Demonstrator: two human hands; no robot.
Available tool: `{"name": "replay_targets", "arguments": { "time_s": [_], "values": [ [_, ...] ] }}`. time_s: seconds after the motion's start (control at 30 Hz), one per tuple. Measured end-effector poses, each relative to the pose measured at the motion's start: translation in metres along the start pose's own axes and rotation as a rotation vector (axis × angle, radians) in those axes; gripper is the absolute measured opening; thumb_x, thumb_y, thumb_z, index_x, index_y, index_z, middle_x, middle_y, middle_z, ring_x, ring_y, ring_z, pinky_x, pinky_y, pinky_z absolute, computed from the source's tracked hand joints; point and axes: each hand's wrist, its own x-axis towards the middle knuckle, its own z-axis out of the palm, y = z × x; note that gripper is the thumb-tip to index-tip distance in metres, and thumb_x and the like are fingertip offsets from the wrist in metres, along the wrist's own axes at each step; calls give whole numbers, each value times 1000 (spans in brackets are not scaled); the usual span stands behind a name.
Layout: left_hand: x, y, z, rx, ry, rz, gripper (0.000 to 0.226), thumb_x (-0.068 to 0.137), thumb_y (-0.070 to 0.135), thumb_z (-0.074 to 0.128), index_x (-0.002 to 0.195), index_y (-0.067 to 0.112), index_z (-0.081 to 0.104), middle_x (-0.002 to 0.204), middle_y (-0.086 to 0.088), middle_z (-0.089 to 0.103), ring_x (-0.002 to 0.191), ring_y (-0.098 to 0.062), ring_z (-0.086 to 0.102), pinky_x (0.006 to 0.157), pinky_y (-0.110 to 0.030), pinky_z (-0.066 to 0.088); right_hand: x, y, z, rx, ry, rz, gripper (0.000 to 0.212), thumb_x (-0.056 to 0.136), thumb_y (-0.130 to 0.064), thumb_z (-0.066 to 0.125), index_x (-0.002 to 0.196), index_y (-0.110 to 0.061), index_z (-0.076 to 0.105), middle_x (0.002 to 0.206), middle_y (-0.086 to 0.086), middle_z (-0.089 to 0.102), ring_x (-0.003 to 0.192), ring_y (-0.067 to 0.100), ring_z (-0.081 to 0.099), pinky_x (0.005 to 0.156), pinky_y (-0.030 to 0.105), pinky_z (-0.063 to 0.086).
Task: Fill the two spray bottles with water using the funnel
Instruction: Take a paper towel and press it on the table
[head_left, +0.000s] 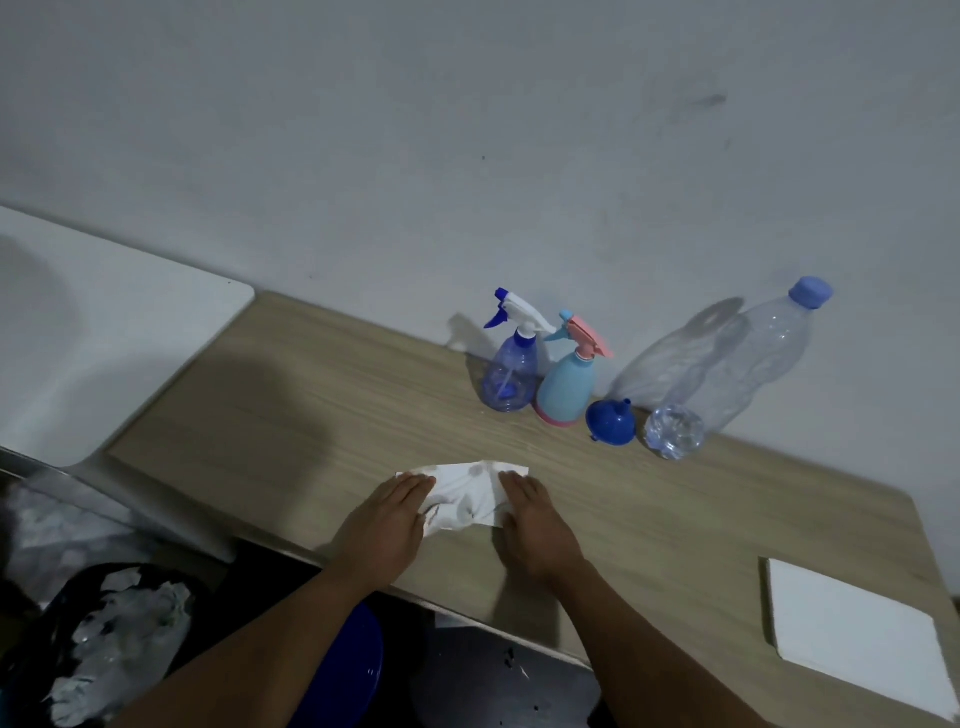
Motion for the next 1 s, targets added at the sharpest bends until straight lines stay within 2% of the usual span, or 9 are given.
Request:
{"name": "replay_targets", "arguments": {
  "time_s": [0.13,0.27,0.4,0.47,0.57,0.67,0.73,0.9,1.0],
  "values": [
    [-7,9,-8,-10,17,-70,49,85,15,67,134,16,60,126,-2,68,115,-25,62,94,-35,54,-16,2,7,16,81,15,51,96,-21,52,146,-17,48,141,4,56,133,21,45,110,35,42],
    [-10,16,-12,-42,62,-113,47,81,8,71,127,16,66,117,-1,73,102,-25,66,87,-35,56,-23,-9,6,45,106,38,45,96,-19,53,140,-24,54,127,-3,63,115,18,54,96,31,47],
    [-15,16,-13,-199,74,-235,42,79,4,69,118,17,70,106,2,74,92,-15,68,85,-27,54,-31,-9,6,412,169,180,41,85,-15,57,125,-24,62,111,-10,71,98,2,65,87,24,52],
    [-18,25,-19,-288,55,-279,26,81,0,67,100,17,72,94,2,73,79,-5,65,74,-17,51,-37,-7,5,512,257,219,26,86,-3,59,107,-17,58,90,-9,68,78,-2,64,71,13,48],
    [-20,43,-22,-338,0,-282,32,86,-3,59,77,26,67,78,6,68,65,4,58,61,-6,40,-50,3,0,563,342,258,17,87,7,58,87,-6,48,71,-2,53,61,4,48,59,20,38],
    [-21,66,-21,-410,-77,-292,31,90,-3,53,89,21,74,85,8,69,80,-6,66,66,-2,41,-67,23,-5,573,388,314,21,83,12,58,74,-7,54,68,-2,57,60,4,51,59,21,40],
    [-21,89,-21,-449,-101,-284,29,89,-1,55,95,21,74,89,10,69,84,1,65,70,-5,42,-83,37,-14,594,419,340,26,82,14,58,72,-10,60,69,-3,62,62,1,57,59,13,42],
    [-30,162,-10,-446,-188,-176,32,84,-3,60,109,12,73,83,11,62,67,19,56,65,0,40,-147,75,-41,712,481,399,16,83,12,64,87,-2,71,68,-9,63,53,-2,56,56,11,43],
    [-43,210,13,-499,-237,-202,25,81,-2,68,90,21,74,56,10,52,45,3,51,51,-8,39,-204,105,-49,743,435,443,21,84,8,67,89,-12,73,59,-11,54,48,0,47,56,17,42]
  ]
}}
